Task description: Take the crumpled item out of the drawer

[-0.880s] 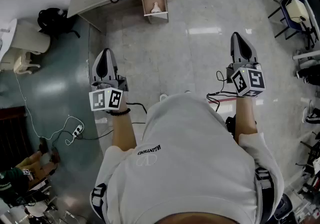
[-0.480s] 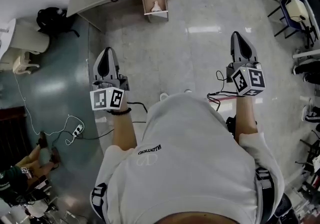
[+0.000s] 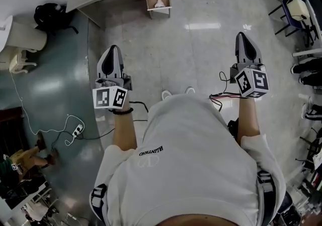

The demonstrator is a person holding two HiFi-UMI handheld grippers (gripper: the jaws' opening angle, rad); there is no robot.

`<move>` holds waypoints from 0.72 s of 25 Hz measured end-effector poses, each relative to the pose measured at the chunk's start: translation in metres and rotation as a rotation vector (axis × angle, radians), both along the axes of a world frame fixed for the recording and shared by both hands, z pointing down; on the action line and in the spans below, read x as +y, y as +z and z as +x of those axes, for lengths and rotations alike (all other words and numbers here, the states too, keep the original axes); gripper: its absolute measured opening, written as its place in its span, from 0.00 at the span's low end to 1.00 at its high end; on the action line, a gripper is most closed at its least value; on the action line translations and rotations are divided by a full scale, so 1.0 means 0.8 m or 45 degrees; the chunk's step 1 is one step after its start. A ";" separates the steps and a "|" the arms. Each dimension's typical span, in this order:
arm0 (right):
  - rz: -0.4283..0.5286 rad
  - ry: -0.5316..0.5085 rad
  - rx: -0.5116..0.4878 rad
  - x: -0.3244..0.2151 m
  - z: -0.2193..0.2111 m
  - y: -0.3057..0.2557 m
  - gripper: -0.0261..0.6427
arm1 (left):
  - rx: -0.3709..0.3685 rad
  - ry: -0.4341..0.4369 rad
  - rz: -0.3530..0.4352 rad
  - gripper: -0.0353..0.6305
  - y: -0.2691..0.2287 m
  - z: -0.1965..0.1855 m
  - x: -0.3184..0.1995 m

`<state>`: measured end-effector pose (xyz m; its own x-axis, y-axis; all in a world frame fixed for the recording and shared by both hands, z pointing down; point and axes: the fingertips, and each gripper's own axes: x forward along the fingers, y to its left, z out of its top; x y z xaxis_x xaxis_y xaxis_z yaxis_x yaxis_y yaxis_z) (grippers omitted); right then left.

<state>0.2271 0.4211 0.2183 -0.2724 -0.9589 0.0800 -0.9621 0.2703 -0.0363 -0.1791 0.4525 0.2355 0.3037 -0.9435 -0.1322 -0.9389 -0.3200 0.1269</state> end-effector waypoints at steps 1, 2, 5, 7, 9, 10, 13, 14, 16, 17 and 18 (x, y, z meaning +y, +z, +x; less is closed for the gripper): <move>0.001 0.003 0.006 0.002 -0.007 0.001 0.04 | -0.001 0.012 -0.004 0.05 0.003 -0.004 0.001; 0.004 0.005 0.013 0.003 -0.013 0.001 0.04 | -0.002 0.025 -0.008 0.05 0.007 -0.008 0.001; 0.014 0.017 0.024 0.007 -0.027 0.003 0.04 | -0.004 0.052 -0.022 0.05 0.019 -0.017 0.001; 0.016 0.027 0.027 0.010 -0.033 0.004 0.04 | 0.002 0.063 -0.032 0.05 0.026 -0.022 0.002; 0.010 0.028 0.038 0.010 -0.040 0.004 0.04 | 0.006 0.069 -0.040 0.05 0.030 -0.026 0.002; 0.008 0.027 0.044 0.009 -0.043 0.004 0.04 | 0.008 0.071 -0.043 0.05 0.031 -0.028 0.002; 0.012 0.027 0.053 0.003 -0.049 0.000 0.04 | 0.019 0.078 -0.051 0.05 0.035 -0.030 -0.004; 0.014 0.028 0.053 0.001 -0.050 -0.001 0.04 | 0.021 0.080 -0.053 0.05 0.036 -0.030 -0.006; 0.014 0.029 0.052 -0.005 -0.053 -0.001 0.04 | 0.025 0.084 -0.059 0.05 0.038 -0.030 -0.011; 0.011 0.030 0.050 -0.007 -0.054 0.000 0.04 | 0.026 0.085 -0.063 0.05 0.040 -0.030 -0.014; 0.008 0.030 0.049 -0.010 -0.054 0.003 0.04 | 0.027 0.085 -0.066 0.05 0.041 -0.031 -0.017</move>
